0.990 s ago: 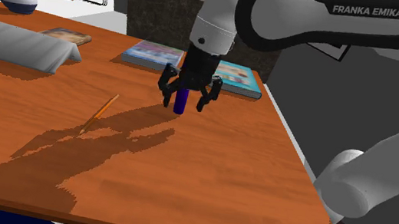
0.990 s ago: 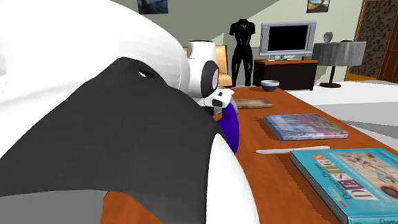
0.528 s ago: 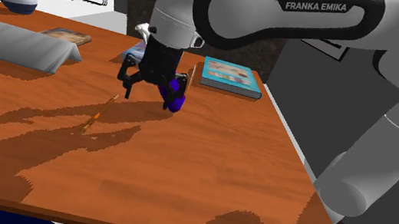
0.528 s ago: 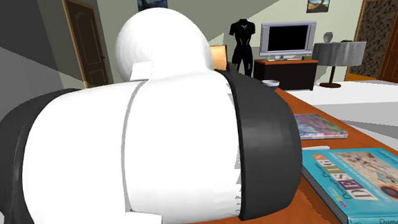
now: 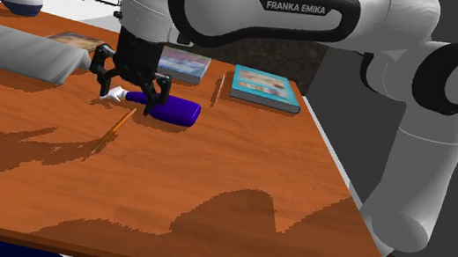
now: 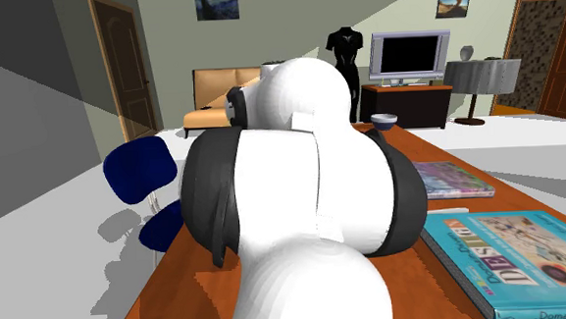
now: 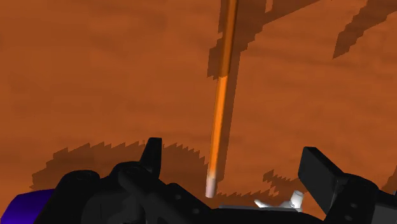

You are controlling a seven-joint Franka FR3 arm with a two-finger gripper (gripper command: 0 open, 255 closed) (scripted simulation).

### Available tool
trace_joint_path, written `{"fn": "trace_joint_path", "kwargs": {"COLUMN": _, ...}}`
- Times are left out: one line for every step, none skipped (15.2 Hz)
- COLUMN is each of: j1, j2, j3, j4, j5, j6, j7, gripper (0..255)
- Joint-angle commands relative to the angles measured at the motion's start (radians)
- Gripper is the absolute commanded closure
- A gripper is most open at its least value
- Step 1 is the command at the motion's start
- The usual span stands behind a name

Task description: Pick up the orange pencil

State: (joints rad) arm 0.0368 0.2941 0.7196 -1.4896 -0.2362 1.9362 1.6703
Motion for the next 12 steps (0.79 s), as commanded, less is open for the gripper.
{"fn": "trace_joint_path", "kwargs": {"j1": 0.007, "j2": 0.014, "j3": -0.005, "j4": 0.0, "j5": -0.013, "j6": 0.014, "j7": 0.018, "gripper": 0}}
{"fn": "trace_joint_path", "kwargs": {"j1": 0.005, "j2": 0.013, "j3": -0.006, "j4": -0.014, "j5": -0.013, "j6": 0.027, "j7": 0.019, "gripper": 0}}
{"fn": "trace_joint_path", "kwargs": {"j1": 0.004, "j2": 0.013, "j3": -0.007, "j4": -0.028, "j5": -0.013, "j6": 0.041, "j7": 0.02, "gripper": 0}}
{"fn": "trace_joint_path", "kwargs": {"j1": 0.002, "j2": 0.013, "j3": -0.007, "j4": -0.042, "j5": -0.014, "j6": 0.054, "j7": 0.022, "gripper": 0}}
{"fn": "trace_joint_path", "kwargs": {"j1": 0.001, "j2": 0.013, "j3": -0.008, "j4": -0.055, "j5": -0.015, "j6": 0.067, "j7": 0.023, "gripper": 0}}
{"fn": "trace_joint_path", "kwargs": {"j1": -0.001, "j2": 0.014, "j3": -0.009, "j4": -0.068, "j5": -0.016, "j6": 0.081, "j7": 0.024, "gripper": 0}}
{"fn": "trace_joint_path", "kwargs": {"j1": -0.001, "j2": 0.014, "j3": -0.009, "j4": -0.075, "j5": -0.017, "j6": 0.088, "j7": 0.025, "gripper": 0}}
{"fn": "trace_joint_path", "kwargs": {"j1": -0.001, "j2": 0.014, "j3": -0.009, "j4": -0.076, "j5": -0.017, "j6": 0.088, "j7": 0.025, "gripper": 0}}
{"fn": "trace_joint_path", "kwargs": {"j1": -0.001, "j2": 0.014, "j3": -0.009, "j4": -0.076, "j5": -0.017, "j6": 0.088, "j7": 0.025, "gripper": 255}}
{"fn": "trace_joint_path", "kwargs": {"j1": -0.001, "j2": 0.015, "j3": -0.01, "j4": -0.075, "j5": -0.017, "j6": 0.088, "j7": 0.025, "gripper": 255}}
{"fn": "trace_joint_path", "kwargs": {"j1": -0.001, "j2": 0.014, "j3": -0.009, "j4": -0.076, "j5": -0.017, "j6": 0.088, "j7": 0.025, "gripper": 255}}
{"fn": "trace_joint_path", "kwargs": {"j1": -0.001, "j2": 0.014, "j3": -0.009, "j4": -0.076, "j5": -0.017, "j6": 0.088, "j7": 0.025, "gripper": 255}}
